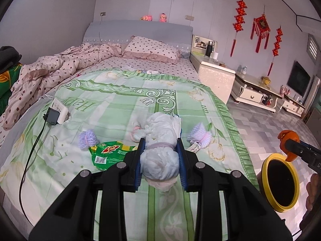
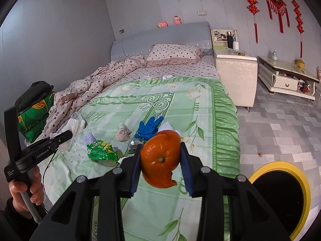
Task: Collect trash
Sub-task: 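Carry the tissue and orange to the yellow bin and open both tools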
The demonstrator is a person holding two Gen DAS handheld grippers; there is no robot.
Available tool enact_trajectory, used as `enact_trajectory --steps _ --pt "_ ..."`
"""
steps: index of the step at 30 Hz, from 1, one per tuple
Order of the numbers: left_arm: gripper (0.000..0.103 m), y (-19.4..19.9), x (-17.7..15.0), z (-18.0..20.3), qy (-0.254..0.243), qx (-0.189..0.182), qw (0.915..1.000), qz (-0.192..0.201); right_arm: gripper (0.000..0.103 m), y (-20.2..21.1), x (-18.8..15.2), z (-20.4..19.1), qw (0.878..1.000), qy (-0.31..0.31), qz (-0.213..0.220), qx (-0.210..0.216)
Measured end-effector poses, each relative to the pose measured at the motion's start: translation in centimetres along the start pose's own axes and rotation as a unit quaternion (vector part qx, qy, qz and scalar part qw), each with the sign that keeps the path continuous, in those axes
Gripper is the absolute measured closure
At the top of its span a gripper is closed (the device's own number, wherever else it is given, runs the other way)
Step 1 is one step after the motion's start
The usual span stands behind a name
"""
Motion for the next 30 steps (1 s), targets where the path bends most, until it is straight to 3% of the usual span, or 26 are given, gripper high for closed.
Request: enact_trajectory --steps 16,30 --pt "0.075 1.3 1.8 15.9 -0.081 -0.089 0.9927 0.005 0.069 6.9 1.3 9.1 0.996 -0.052 0.049 -0.046" --pt "0.074 -2.5 -0.2 29.2 -0.137 -0.158 0.9773 -0.032 0.069 9.5 -1.0 19.0 0.987 -0.116 0.055 -0.099"
Point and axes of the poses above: each gripper's, at about its wrist camera, not at the fingertips, and y roughly against the way its jaws point, z to its right, x to its top, the point moved 9 cm from there along -y, roughly the way its jaws point, and after that the axes turned 9 degrees about -z, right-handed, at the moved point
